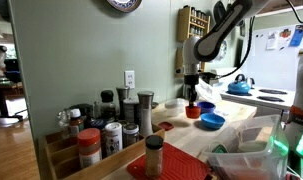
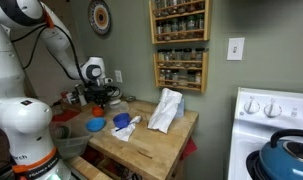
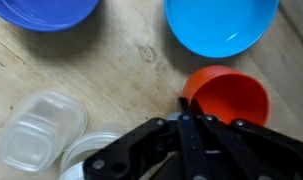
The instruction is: Pour some water from the blue bowl into the orange bowl then pour some water from the orange bowl into the blue cup
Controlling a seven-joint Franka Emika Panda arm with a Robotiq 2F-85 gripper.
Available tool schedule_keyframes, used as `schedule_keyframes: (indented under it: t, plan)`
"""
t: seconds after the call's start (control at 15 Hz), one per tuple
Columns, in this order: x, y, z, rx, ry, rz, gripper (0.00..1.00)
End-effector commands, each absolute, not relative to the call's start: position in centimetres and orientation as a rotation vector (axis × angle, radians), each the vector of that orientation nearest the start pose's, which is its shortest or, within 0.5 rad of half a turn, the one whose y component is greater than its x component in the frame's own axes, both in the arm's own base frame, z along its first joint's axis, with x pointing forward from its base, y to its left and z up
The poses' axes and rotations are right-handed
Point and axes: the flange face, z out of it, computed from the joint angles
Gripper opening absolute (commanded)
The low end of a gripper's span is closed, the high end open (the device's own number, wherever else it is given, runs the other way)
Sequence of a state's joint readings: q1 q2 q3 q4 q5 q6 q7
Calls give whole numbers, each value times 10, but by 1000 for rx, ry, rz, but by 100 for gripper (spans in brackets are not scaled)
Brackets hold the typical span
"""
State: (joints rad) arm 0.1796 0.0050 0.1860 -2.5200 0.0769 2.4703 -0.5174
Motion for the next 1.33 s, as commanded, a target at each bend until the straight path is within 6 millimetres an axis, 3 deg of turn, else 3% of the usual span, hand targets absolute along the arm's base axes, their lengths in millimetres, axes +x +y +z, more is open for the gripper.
schedule_keyframes:
  t: [0.0, 0.6, 0.67, 0.73, 1.0, 1.27]
  plan:
    - [421, 158, 261, -2900, -1180, 54, 1]
    - [423, 155, 245, -3088, -989, 57, 1]
    - [423, 155, 245, -3095, -960, 65, 28]
    - [424, 154, 246, -3102, -927, 69, 29]
    - [429, 148, 258, -3107, -851, 33, 58]
    - [434, 132, 295, -3091, -776, 72, 87]
